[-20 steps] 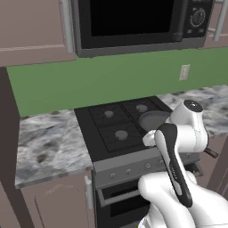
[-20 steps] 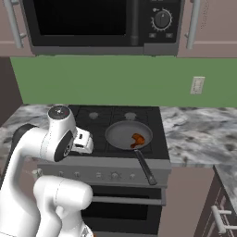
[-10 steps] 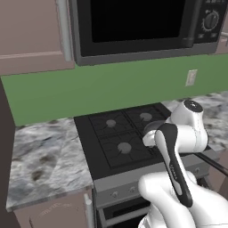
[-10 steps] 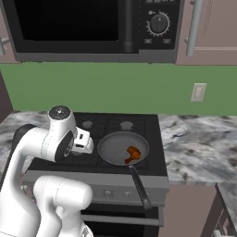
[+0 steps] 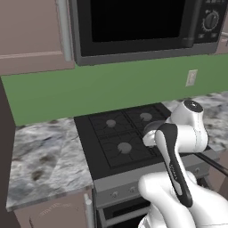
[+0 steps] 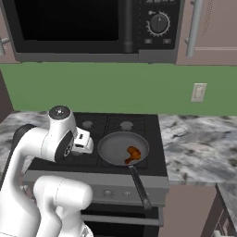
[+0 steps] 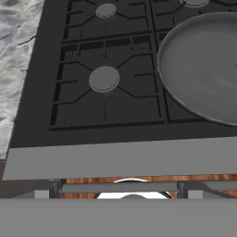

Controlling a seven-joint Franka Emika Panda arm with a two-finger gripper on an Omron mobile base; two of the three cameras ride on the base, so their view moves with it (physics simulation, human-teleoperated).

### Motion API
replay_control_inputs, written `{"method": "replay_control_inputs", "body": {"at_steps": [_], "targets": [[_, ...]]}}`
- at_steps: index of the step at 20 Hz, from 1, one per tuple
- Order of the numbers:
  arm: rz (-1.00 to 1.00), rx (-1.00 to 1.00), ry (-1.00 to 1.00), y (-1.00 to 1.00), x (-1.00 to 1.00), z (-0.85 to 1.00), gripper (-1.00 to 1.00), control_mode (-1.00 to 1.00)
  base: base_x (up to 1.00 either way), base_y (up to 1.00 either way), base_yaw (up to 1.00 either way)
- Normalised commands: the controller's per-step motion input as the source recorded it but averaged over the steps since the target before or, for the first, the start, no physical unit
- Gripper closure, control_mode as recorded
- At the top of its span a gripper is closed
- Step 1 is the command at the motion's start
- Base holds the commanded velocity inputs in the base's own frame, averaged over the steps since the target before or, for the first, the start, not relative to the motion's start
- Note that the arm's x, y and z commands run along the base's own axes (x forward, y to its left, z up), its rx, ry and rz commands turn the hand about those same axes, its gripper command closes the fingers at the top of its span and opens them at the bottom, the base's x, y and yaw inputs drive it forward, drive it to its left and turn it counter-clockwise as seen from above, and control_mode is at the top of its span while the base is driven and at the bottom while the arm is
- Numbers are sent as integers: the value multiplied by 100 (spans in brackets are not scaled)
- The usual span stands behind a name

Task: Take the chicken drumsticks from the pan and place one on each plate on the dining counter.

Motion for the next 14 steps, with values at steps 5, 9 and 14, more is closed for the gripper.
{"method": "replay_control_inputs", "body": {"at_steps": [5,9,14], "targets": [[0,0,0,0,0,0,-100,100,0,0,0],[0,0,0,0,0,0,-100,100,0,-1,0],[-11,-4,1,-18,16,0,-100,-100,2,-6,-1]]}}
